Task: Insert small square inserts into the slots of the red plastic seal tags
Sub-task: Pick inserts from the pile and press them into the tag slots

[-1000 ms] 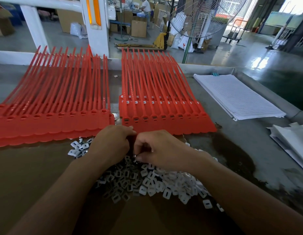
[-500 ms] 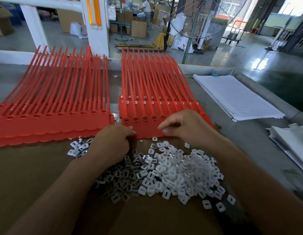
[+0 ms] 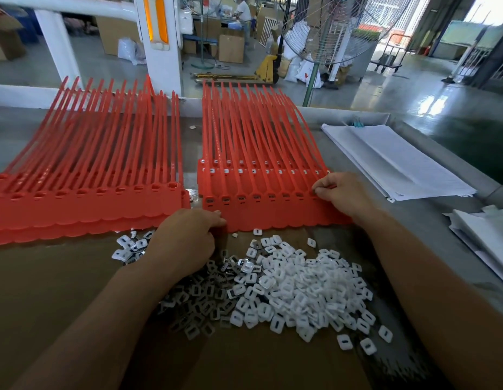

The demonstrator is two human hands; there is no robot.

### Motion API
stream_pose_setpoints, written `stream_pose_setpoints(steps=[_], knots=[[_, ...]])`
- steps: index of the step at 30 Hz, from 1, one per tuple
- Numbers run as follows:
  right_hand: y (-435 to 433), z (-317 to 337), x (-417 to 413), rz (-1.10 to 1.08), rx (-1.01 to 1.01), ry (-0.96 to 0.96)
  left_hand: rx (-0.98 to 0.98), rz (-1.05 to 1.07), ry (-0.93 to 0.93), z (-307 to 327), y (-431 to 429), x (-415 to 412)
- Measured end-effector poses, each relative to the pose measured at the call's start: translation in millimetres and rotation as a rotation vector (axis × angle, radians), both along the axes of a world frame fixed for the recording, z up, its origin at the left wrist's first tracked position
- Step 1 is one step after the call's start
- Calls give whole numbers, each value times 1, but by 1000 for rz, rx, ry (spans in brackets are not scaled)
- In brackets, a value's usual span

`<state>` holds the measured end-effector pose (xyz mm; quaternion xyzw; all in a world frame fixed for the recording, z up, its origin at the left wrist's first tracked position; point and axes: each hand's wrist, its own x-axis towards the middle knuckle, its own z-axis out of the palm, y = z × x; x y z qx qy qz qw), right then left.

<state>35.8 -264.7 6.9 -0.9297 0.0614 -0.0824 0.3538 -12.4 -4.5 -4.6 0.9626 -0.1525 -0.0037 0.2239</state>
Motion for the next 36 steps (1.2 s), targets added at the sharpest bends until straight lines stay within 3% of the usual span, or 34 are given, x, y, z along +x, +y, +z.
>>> stream_pose_setpoints(steps=[21,30,36], knots=[[-2,-17,14,-77,1,-24,3,10,21,0,0,-2],[-2,-13,12,-50,18,-7,-8,2,21,0,0,-2],[12,3,-7,42,-77,-110,-9,11,18,-1,0,-2]])
